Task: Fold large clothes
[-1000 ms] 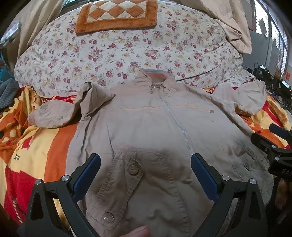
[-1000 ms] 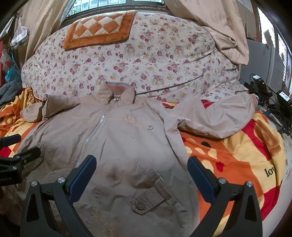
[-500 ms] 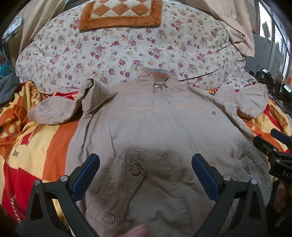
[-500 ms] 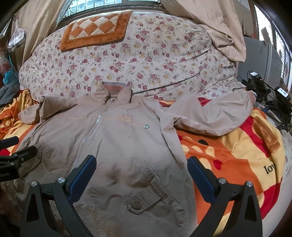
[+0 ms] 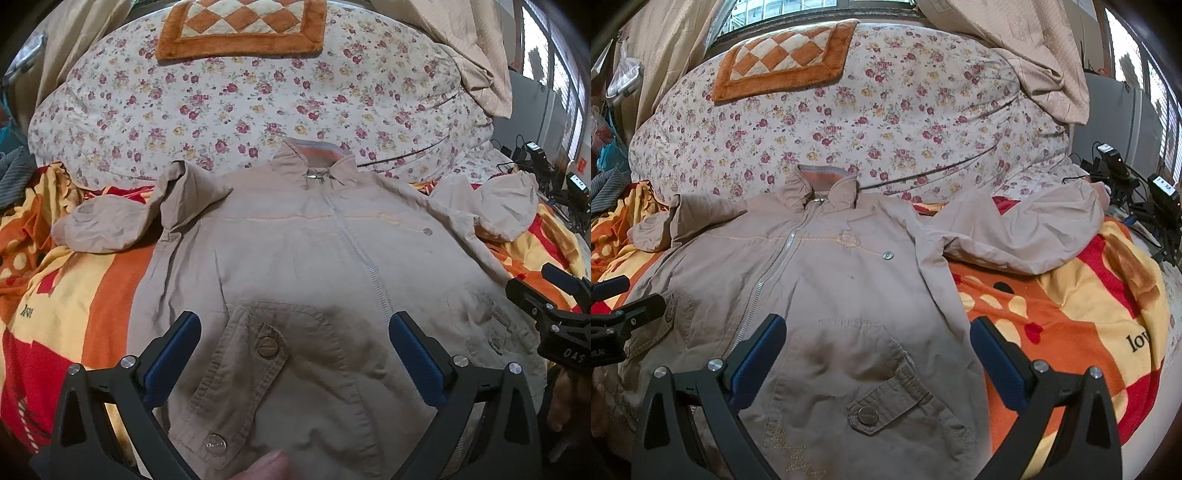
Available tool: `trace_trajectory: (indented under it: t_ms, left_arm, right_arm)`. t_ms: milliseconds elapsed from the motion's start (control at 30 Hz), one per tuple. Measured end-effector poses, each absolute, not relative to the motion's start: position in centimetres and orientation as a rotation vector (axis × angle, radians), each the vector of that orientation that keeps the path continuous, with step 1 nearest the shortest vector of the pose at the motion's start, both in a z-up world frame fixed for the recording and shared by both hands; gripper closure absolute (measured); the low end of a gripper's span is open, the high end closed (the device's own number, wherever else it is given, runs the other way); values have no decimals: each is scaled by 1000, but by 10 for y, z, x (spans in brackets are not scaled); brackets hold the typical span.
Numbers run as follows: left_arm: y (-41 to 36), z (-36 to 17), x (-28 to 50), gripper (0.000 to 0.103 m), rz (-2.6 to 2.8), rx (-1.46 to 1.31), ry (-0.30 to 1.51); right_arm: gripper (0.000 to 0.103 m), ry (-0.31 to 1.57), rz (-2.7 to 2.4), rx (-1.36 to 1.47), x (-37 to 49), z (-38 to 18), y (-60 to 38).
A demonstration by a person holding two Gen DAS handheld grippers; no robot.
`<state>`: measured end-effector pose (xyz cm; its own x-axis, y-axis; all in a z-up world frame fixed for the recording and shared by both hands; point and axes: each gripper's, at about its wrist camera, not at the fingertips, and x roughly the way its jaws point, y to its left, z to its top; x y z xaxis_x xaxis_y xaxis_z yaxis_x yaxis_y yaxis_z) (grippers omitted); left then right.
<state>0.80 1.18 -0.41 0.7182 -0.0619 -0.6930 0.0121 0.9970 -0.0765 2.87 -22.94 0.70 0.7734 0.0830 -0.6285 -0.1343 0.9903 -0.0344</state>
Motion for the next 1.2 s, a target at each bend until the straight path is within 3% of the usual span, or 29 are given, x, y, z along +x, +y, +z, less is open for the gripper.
trace_trajectory:
  t_ms: [1200]
  left_arm:
    - [11, -8, 11, 9, -45, -56, 777]
  right_arm:
    - [2, 680, 118, -77, 33, 5, -228]
